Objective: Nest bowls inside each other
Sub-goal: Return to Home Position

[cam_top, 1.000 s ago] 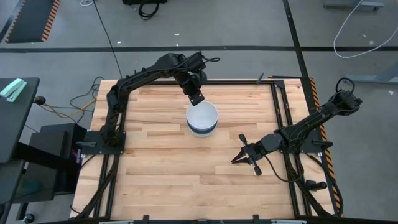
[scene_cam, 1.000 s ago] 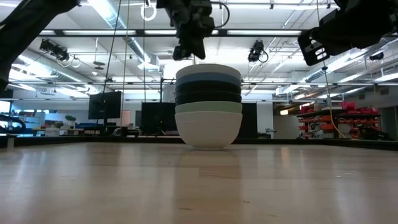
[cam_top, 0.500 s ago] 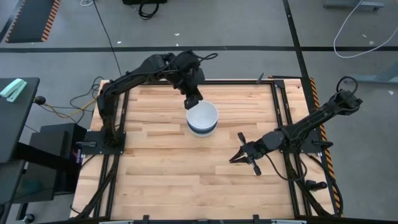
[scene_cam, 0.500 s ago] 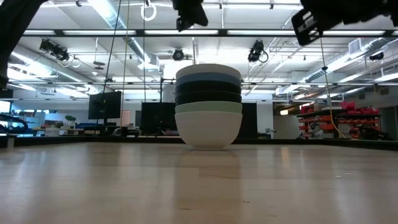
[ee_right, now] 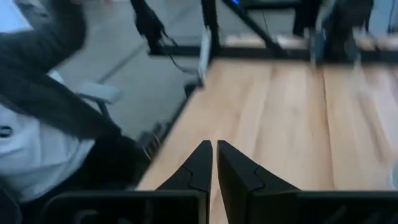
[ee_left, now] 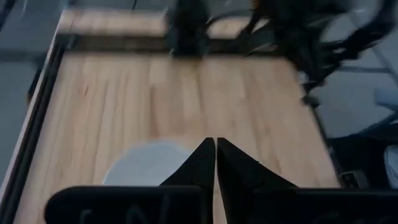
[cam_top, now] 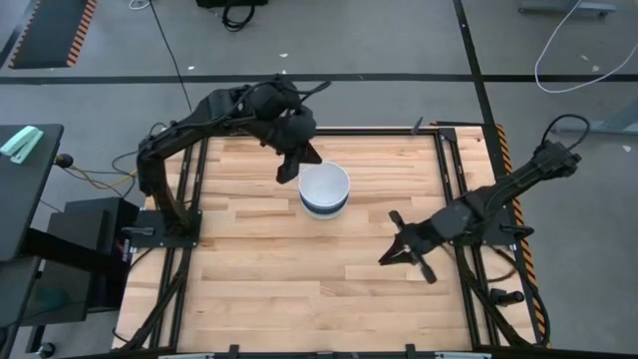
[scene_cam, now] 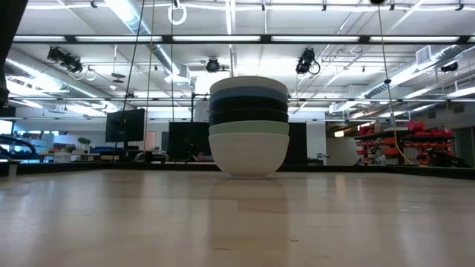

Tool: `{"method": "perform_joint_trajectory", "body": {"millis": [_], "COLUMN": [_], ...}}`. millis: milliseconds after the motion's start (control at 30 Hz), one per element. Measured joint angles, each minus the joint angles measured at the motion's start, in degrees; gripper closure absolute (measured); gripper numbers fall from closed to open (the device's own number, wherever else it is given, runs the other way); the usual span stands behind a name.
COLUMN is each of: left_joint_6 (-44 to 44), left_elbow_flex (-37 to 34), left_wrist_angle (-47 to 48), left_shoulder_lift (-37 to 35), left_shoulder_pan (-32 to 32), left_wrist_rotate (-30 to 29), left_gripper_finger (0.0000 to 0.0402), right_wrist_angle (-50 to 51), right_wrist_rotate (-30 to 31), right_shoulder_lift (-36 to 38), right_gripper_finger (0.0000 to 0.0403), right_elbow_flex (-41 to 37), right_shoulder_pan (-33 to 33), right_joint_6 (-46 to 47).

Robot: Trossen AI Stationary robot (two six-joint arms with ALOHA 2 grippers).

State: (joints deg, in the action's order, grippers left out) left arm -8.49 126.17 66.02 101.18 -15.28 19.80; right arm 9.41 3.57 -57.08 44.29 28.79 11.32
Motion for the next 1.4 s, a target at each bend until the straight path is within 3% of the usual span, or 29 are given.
{"method": "perform_joint_trajectory", "body": {"millis": [200, 467, 600, 867, 1033, 1100, 1400], "left_joint_6": [-3.4, -5.6, -5.7, -5.7, -5.7, -5.6, -4.9], "left_elbow_flex": [0.0, -0.1, -4.5, -18.0, -26.4, -29.2, -35.0], "left_wrist_angle": [-2.1, -2.2, -8.9, -20.2, -34.2, -38.2, -36.1], "left_shoulder_lift": [-1.4, -0.8, -0.3, -0.3, -0.3, -0.3, -5.1], "left_shoulder_pan": [0.8, 1.1, 2.8, 3.2, 2.6, 2.4, -4.6], "left_wrist_rotate": [8.6, 13.4, 18.4, 22.8, 37.8, 40.4, 42.1], "left_gripper_finger": [0.0369, 0.0371, 0.0378, 0.0368, 0.0366, 0.0370, 0.0376], "right_wrist_angle": [-0.3, -6.3, -11.5, -22.2, -33.9, -37.6, -40.0], "right_wrist_rotate": [-6.2, -6.2, -6.2, -8.7, -16.2, -18.7, -19.1], "right_shoulder_lift": [9.5, 25.1, 29.6, 31.1, 30.9, 30.8, 30.6], "right_gripper_finger": [0.0370, 0.0370, 0.0370, 0.0370, 0.0370, 0.0370, 0.0370], "right_elbow_flex": [0.3, -8.1, -13.7, -20.7, -25.0, -27.0, -29.8], "right_shoulder_pan": [3.9, 8.9, 9.0, 9.0, 9.0, 9.0, 9.0], "right_joint_6": [-4.9, -7.0, -5.2, -2.3, -5.0, -5.3, -2.5]}}
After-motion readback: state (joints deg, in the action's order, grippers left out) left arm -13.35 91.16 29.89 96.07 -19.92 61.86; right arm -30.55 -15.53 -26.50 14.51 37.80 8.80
